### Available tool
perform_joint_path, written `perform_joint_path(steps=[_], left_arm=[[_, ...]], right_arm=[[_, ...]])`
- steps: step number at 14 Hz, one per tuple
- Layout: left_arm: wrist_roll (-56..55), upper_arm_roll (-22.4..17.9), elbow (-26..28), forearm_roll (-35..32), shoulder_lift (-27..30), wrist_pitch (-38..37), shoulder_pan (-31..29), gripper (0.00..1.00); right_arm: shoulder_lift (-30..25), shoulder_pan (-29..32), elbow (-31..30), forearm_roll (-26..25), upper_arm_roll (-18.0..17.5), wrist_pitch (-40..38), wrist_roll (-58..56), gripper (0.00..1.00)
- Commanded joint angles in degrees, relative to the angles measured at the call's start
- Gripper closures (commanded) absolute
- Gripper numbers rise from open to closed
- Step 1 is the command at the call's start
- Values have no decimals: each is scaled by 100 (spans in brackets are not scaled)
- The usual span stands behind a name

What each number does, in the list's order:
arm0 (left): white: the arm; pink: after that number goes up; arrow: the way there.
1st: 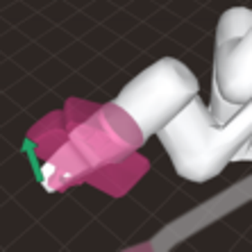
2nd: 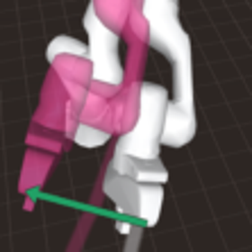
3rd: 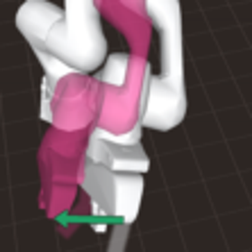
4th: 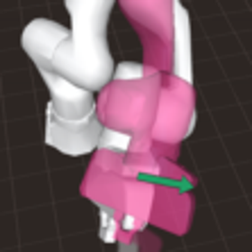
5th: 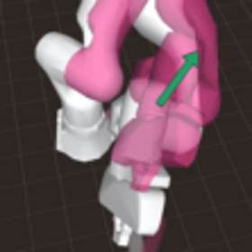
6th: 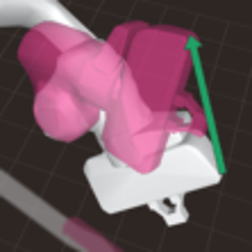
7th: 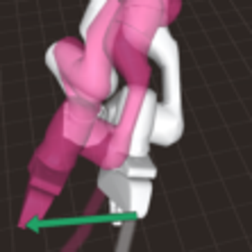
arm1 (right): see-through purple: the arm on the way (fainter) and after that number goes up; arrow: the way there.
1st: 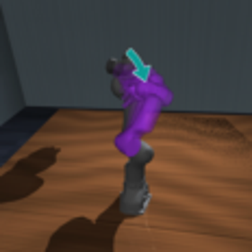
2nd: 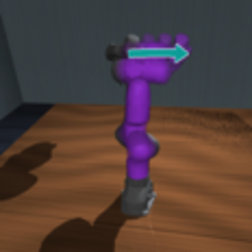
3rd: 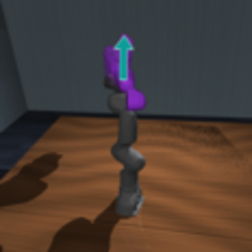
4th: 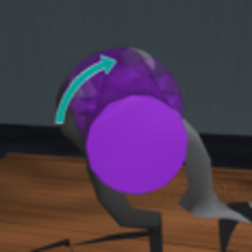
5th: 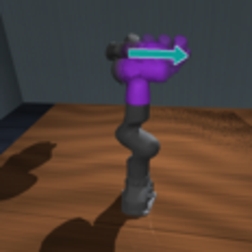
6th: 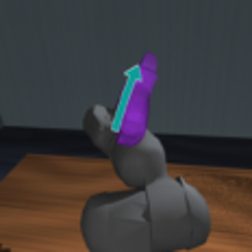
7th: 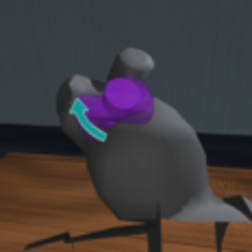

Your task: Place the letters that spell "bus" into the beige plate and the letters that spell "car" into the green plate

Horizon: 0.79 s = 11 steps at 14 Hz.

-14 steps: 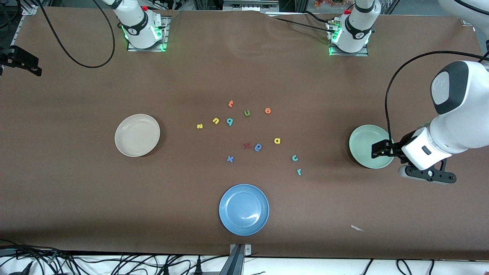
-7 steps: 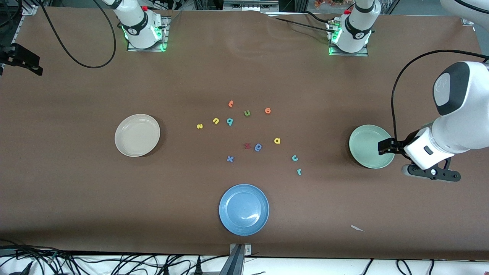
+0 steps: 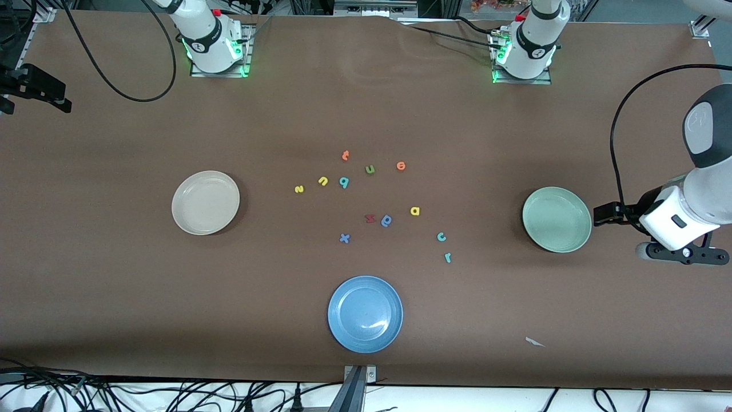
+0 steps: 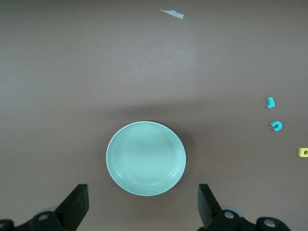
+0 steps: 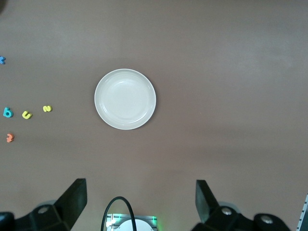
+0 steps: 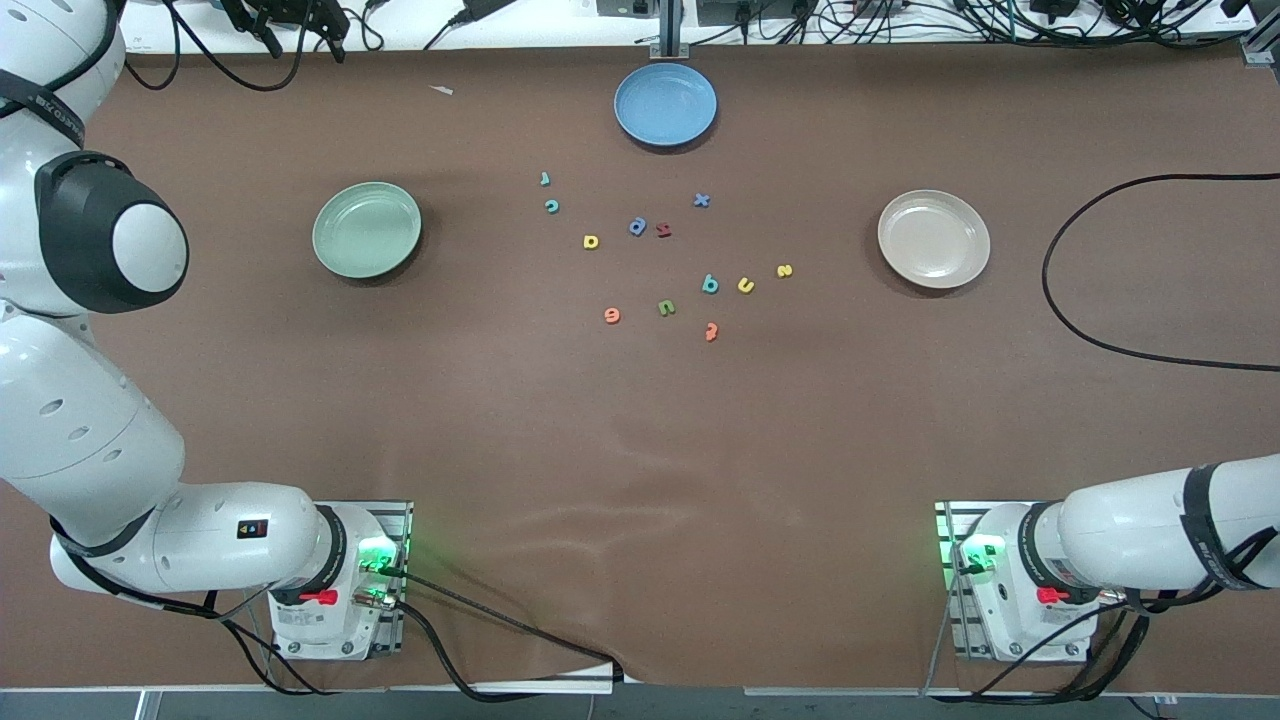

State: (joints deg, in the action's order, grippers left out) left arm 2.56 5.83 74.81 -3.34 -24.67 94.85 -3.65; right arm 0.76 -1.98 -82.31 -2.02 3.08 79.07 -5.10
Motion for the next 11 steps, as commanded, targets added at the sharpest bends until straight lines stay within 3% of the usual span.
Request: perform_joint_path(steps=[1,11], left_arm=[[-10,67,199,375,182,296,-66,0],[-36,59,991,369,516,702,-57,3]], right_arm=[[3,4,101,140,8,-58,18,0],[-32,4,101,132,-1,-102,-35,0]])
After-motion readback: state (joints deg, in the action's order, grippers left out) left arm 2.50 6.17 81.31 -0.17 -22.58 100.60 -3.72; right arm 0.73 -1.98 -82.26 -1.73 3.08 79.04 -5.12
